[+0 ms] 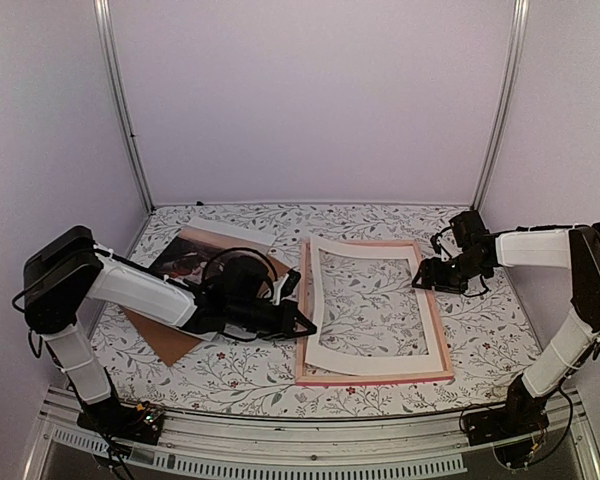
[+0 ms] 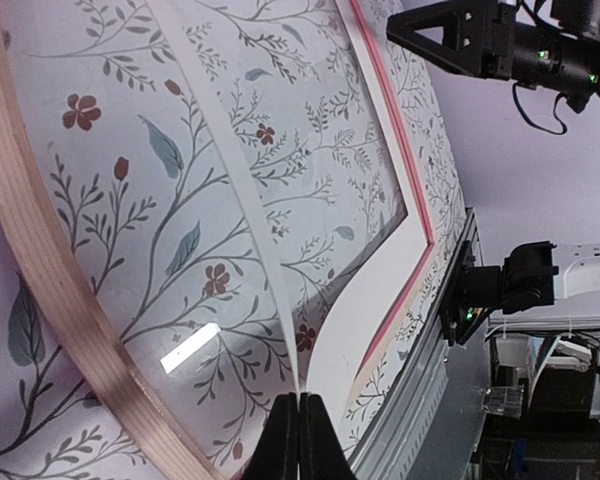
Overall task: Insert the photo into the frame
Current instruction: Place the mat board on the glass panel.
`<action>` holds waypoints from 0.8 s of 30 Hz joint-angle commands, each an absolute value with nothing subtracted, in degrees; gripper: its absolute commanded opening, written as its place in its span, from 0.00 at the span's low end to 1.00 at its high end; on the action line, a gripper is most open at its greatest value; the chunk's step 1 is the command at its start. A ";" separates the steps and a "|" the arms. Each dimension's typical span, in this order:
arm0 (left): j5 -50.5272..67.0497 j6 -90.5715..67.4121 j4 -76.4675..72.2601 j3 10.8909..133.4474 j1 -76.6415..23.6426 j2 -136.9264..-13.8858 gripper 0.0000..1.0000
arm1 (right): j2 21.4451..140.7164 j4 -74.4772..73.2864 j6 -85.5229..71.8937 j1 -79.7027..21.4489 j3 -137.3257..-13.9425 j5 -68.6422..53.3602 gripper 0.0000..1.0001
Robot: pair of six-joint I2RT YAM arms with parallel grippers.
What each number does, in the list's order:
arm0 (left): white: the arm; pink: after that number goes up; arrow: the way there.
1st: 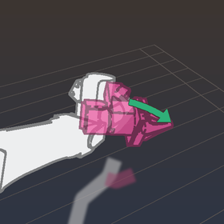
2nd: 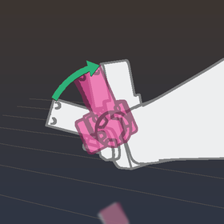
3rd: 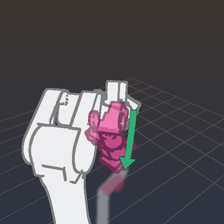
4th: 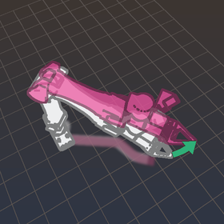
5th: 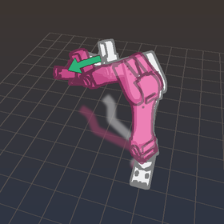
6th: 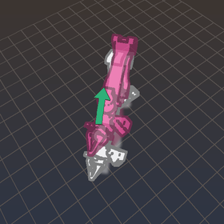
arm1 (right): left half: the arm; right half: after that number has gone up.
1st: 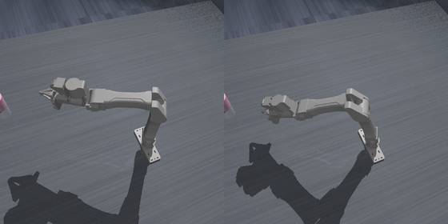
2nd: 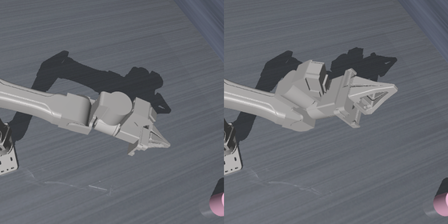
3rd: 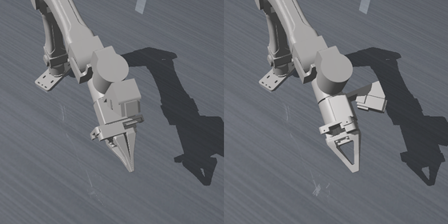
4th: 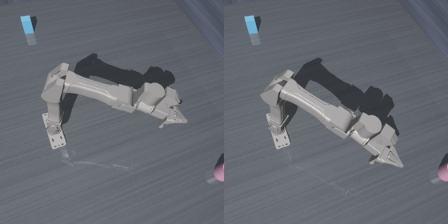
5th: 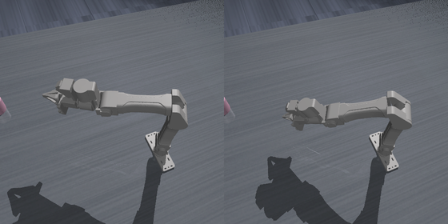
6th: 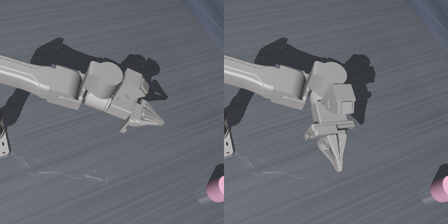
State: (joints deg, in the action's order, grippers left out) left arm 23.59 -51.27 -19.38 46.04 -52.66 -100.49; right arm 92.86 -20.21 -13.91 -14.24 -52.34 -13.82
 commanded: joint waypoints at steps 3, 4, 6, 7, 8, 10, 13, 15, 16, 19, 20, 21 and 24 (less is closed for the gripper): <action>23.12 -52.04 -20.81 46.48 -53.47 -100.21 0.00 | 92.73 -20.74 -13.27 -14.52 -53.89 -13.36 0.75; 22.71 -52.11 -20.64 46.35 -53.55 -99.81 0.01 | 92.72 -20.70 -13.27 -14.52 -53.88 -13.28 0.75; 21.94 -52.04 -20.13 46.16 -53.74 -99.36 0.04 | 92.69 -20.74 -13.27 -14.57 -53.94 -13.29 0.75; 21.76 -52.05 -19.99 46.12 -53.83 -99.21 0.06 | 92.72 -20.72 -13.27 -14.54 -53.96 -13.35 0.75; 21.64 -52.05 -19.88 46.01 -53.94 -99.15 0.07 | 92.79 -20.74 -13.27 -14.55 -53.96 -13.36 0.75; 21.41 -52.17 -19.70 45.76 -54.20 -99.04 0.12 | 92.85 -20.74 -13.18 -14.54 -54.05 -13.43 0.75; 20.62 -52.15 -19.10 45.22 -54.49 -98.48 0.19 | 92.86 -20.76 -13.14 -14.52 -54.05 -13.44 0.75; 19.42 -51.92 -18.13 45.05 -54.51 -97.82 0.26 | 92.77 -20.82 -13.18 -14.56 -54.05 -13.45 0.75; 18.92 -51.66 -17.42 45.10 -54.49 -97.46 0.29 | 92.76 -20.77 -13.06 -14.56 -54.05 -13.40 0.75; 16.77 -50.19 -14.21 45.68 -54.49 -96.34 0.38 | 92.74 -20.89 -13.08 -14.51 -54.12 -13.52 0.75; 16.07 -49.72 -13.21 45.92 -54.49 -95.91 0.40 | 92.64 -20.98 -13.05 -14.51 -54.14 -13.51 0.75; 15.53 -49.26 -12.24 46.15 -54.50 -95.53 0.42 | 92.56 -20.96 -13.08 -14.58 -54.14 -13.46 0.75; 13.83 -48.17 -9.88 46.50 -54.56 -94.22 0.49 | 92.13 -21.14 -13.03 -14.54 -54.14 -13.30 0.75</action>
State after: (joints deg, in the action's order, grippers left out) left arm 17.28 -50.48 -14.44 45.87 -54.00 -96.92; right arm 92.86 -20.49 -13.85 -14.24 -52.73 -13.82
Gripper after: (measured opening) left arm 0.450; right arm 0.751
